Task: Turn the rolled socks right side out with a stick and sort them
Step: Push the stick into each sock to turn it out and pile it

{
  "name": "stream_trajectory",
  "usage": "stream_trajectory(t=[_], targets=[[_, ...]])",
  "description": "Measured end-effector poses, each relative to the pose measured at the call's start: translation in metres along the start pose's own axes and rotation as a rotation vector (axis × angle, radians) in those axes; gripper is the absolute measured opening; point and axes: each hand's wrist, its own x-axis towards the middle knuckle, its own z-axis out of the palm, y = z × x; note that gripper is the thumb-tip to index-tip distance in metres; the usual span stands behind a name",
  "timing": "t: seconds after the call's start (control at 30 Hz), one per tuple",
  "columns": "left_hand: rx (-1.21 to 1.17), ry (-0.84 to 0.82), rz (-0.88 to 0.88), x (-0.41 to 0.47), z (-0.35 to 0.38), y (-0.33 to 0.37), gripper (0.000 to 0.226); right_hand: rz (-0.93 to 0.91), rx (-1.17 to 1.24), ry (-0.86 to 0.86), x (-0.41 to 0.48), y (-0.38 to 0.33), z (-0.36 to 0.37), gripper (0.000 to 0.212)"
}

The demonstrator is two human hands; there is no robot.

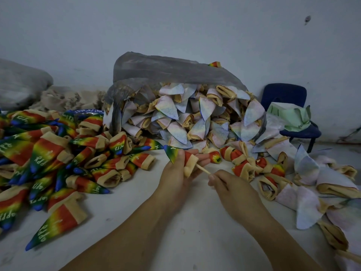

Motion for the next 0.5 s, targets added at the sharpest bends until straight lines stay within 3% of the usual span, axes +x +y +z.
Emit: stream_trajectory(t=[0.1,0.23,0.5], targets=[[-0.012,-0.061,0.023,0.0,0.0,0.001,0.052,0.089,0.257,-0.053,-0.002,-0.005,0.006,0.034],[0.03,-0.109,-0.003,-0.001,-0.002,0.001,0.05,0.247,0.595,-0.318,-0.006,-0.003,-0.009,0.042],[0.032,-0.046,-0.131,-0.002,-0.003,0.004,0.061,0.012,0.069,-0.175,0.005,0.015,-0.021,0.03]])
